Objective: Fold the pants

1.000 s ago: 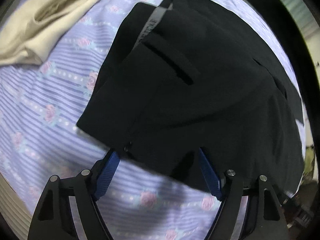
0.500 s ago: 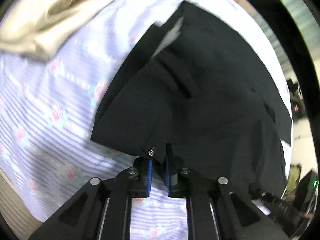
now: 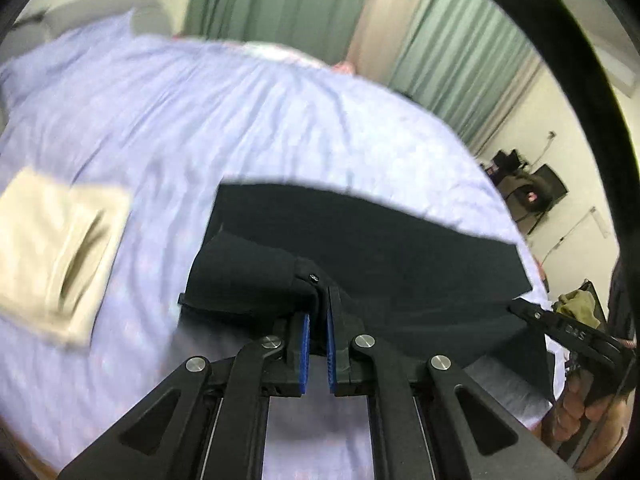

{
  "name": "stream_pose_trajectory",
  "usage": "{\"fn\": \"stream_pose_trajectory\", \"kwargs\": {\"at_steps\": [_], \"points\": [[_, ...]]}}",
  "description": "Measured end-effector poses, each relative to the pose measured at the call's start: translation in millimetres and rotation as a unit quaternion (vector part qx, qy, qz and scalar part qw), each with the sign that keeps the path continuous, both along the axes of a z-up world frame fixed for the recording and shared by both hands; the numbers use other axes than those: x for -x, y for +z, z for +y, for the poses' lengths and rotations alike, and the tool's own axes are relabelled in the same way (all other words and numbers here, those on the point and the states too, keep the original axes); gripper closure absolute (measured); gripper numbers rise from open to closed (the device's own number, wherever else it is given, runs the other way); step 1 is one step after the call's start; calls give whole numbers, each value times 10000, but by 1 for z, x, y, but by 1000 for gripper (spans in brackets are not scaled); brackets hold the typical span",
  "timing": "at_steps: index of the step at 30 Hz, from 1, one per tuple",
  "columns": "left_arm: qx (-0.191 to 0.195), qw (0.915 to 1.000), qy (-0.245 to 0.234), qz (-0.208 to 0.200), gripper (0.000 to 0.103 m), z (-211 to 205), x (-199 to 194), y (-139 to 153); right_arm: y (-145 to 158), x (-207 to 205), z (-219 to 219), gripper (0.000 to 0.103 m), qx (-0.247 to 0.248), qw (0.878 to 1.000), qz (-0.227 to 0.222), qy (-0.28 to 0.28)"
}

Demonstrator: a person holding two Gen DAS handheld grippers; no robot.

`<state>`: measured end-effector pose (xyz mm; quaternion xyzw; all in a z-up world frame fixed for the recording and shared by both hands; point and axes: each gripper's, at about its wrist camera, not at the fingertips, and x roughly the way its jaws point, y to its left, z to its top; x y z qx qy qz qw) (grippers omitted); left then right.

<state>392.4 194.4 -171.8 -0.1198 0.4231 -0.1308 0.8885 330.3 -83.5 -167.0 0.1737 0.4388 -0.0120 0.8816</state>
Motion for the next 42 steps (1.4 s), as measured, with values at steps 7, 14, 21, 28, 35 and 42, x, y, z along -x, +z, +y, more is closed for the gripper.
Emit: {"fn": "stream_pose_trajectory", "kwargs": {"at_steps": [7, 14, 21, 28, 35, 42], "points": [[-320, 9994, -34, -140, 95, -12, -127, -27, -3, -117, -1, 95, 349, 9984, -250, 363], [-941, 9946, 54, 436, 94, -13, -211, -80, -40, -211, 9, 90, 1014, 9903, 368, 874], [-1069, 9918, 282, 639, 60, -3, -224, -96, -37, -217, 23, 31, 877, 9871, 349, 1295], [-1483, 9872, 247, -536, 28, -11, -174, -38, 13, -183, 24, 27, 1120, 9830, -394, 1402], [-1408, 9850, -491, -864, 24, -52, -101, 8, 51, -105, -1, 27, 970, 9852, -638, 1264], [-1182, 9843, -861, -986, 12, -98, -26, 51, 88, -16, -48, 21, 928, 9877, -703, 1043]]}}
